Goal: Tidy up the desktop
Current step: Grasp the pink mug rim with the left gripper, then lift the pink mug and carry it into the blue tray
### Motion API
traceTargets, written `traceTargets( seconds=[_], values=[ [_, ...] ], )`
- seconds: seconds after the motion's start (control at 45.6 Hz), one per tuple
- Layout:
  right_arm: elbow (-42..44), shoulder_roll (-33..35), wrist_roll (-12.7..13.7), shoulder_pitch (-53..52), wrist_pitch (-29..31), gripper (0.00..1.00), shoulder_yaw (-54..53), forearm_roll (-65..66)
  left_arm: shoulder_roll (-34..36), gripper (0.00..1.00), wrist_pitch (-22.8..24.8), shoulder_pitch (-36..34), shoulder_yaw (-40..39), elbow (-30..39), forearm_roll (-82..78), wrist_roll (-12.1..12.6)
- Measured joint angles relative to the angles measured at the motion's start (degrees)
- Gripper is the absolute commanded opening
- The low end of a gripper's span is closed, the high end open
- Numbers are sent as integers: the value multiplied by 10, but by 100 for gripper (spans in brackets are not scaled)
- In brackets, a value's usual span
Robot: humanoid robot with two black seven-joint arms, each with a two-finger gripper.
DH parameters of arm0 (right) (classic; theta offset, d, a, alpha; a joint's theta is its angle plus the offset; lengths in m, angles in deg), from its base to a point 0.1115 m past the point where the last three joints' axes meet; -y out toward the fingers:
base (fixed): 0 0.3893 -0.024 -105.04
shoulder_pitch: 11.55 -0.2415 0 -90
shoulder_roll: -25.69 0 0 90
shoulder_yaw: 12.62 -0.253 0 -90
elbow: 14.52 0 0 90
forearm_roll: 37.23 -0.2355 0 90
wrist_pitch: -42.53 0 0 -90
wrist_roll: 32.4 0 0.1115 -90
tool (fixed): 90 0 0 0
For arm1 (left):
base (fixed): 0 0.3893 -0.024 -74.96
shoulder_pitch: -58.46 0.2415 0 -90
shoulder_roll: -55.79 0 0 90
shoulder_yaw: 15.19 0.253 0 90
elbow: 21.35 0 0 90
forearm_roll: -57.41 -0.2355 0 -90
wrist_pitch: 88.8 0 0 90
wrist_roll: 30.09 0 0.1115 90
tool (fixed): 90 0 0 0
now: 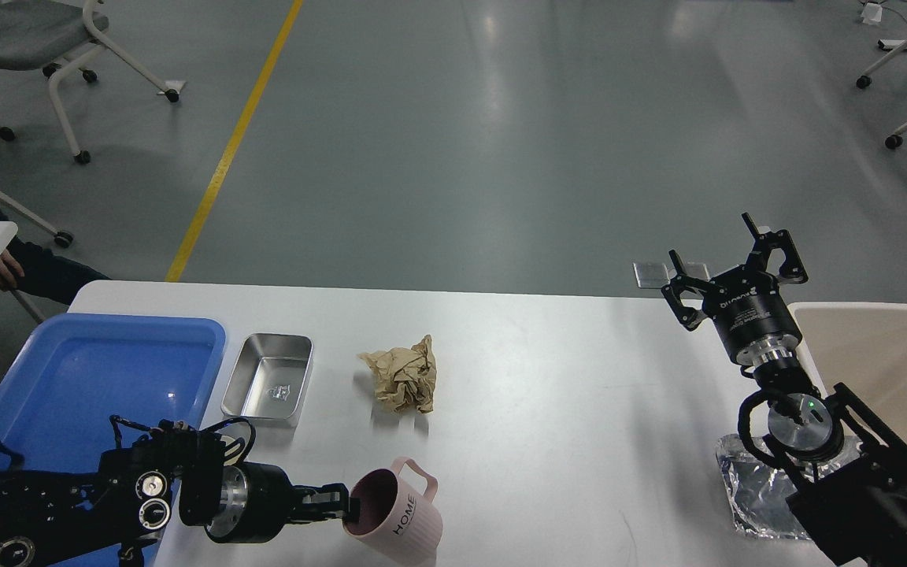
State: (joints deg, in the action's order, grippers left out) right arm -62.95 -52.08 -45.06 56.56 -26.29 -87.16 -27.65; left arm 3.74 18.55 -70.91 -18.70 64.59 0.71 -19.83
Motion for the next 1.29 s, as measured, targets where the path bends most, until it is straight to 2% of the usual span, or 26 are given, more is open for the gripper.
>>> traceTargets(
  seconds=[0.329,0.526,0.701,1.008,1.293],
  values=[
    [0,1,0,0,0,100,0,0,5,0,14,-47,-1,5,9,-6],
    [0,1,0,-2,0,100,1,0,37,0,36,-98,0,24,29,-7],
    [0,0,0,-5,-1,100,1,0,89,0,38,-144,0,61,51,-10],
    [0,-2,0,-11,-1,100,1,0,222,0,52,-220,-3,139,70,-22],
    [0,-3,0,-10,-1,100,1,0,281,0,82,-264,-4,150,87,-22]
  ],
)
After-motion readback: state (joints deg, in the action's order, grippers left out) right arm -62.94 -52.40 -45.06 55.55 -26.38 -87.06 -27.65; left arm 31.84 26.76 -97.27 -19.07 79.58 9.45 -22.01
